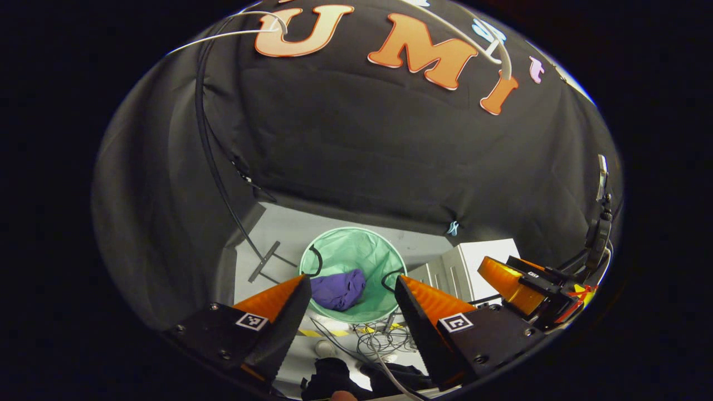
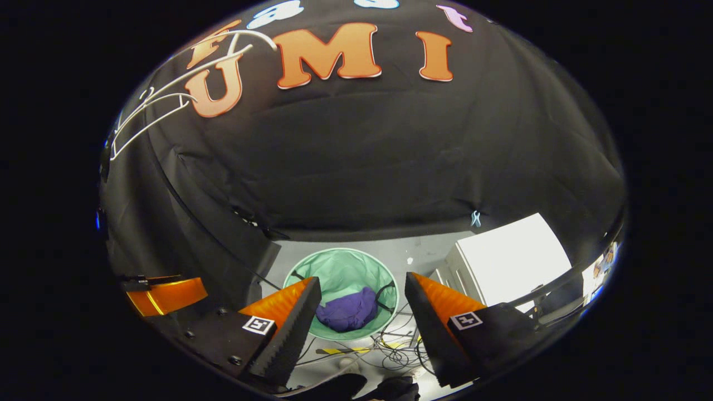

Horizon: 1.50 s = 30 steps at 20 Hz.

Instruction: Grasp the clothes on the hanger with both hands and then place them into the laundry hamper below.

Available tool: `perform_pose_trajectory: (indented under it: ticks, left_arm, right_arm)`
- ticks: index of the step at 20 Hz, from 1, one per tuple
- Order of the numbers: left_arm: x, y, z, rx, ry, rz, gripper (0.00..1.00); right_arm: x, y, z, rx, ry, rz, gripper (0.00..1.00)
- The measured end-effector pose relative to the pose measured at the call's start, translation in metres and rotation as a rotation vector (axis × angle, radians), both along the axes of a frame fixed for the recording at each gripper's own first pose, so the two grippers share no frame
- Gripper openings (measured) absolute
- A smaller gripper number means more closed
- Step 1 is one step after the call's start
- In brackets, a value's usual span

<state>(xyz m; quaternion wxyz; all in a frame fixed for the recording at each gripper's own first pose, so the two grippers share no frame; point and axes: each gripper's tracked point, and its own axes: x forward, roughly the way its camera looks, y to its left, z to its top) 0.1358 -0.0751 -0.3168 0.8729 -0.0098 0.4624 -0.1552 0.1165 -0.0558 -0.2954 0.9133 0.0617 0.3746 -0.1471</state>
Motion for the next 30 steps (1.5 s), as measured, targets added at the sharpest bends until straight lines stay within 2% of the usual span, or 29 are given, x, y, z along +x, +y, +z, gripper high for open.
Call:
perform_pose_trajectory:
  ticks: [3, 14, 21, 26, 27, 30]
  left_arm:
    - [-0.001, -0.004, 0.035, -0.032, -0.07, -0.011, 0.96]
    - [0.009, 0.02, 0.166, -0.036, -0.428, 0.008, 0.96]
    - [0.008, 0.039, 0.241, -0.058, -0.599, 0.061, 0.96]
    - [0.015, 0.053, 0.287, -0.069, -0.745, 0.113, 0.96]
    - [0.015, 0.057, 0.297, -0.076, -0.782, 0.132, 0.94]
    - [0.018, 0.072, 0.325, -0.058, -0.884, 0.184, 0.99]
  right_arm:
    - [0.003, 0.008, 0.035, -0.003, -0.073, 0.001, 0.99]
    - [0.007, 0.031, 0.169, -0.113, -0.331, 0.057, 0.99]
    - [0.001, 0.035, 0.25, -0.201, -0.471, 0.077, 0.98]
    - [-0.017, 0.037, 0.287, -0.213, -0.561, 0.079, 0.98]
    - [-0.015, 0.038, 0.293, -0.214, -0.579, 0.078, 0.9]
    - [-0.016, 0.033, 0.31, -0.255, -0.62, 0.071, 0.9]
